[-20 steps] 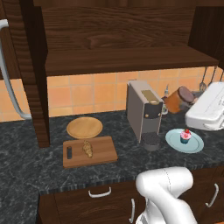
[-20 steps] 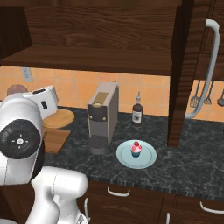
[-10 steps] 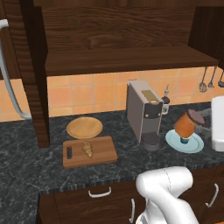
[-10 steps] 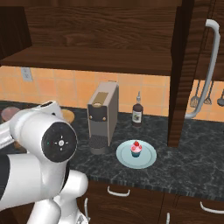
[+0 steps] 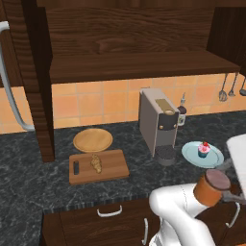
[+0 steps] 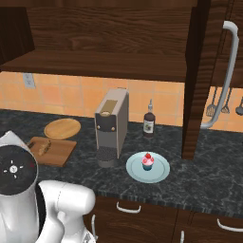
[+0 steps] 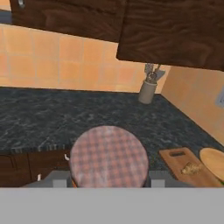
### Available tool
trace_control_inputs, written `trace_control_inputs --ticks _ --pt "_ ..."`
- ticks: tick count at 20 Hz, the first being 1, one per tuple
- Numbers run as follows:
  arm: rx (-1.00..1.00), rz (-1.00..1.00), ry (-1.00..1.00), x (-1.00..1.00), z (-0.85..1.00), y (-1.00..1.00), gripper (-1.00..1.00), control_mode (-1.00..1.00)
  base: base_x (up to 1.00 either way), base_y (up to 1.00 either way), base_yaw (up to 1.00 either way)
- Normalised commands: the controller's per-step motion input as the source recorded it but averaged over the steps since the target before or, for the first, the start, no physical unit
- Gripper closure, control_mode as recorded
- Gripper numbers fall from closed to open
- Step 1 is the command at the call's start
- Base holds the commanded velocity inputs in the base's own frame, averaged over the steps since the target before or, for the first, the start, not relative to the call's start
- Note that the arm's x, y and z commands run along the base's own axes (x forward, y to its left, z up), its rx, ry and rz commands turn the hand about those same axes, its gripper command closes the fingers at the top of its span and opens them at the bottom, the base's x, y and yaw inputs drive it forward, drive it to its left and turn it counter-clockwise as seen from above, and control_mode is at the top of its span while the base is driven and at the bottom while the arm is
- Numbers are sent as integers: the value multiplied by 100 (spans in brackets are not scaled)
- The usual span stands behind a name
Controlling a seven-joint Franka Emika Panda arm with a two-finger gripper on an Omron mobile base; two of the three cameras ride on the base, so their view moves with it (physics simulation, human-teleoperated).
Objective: From the different types of pastries on the counter, select a croissant and place it on the cutting board. Then retrieve a jar of jam from the cabinet and place it alongside the croissant on the cutting board.
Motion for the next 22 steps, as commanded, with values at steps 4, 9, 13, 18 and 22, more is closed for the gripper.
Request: trace_control_inputs --ticks 4,9,13,18,22 --pt "2 0 -3 -100 -99 8 100 -100 0 0 0" --pt "11 -1 1 -71 -93 0 100 -100 0 0 0" --pt "13 -7 3 33 -16 0 100 -100 0 0 0" --pt "5 -9 6 73 -12 2 100 -100 0 0 0" --pt "0 -4 0 66 -51 18 100 -100 0 0 0"
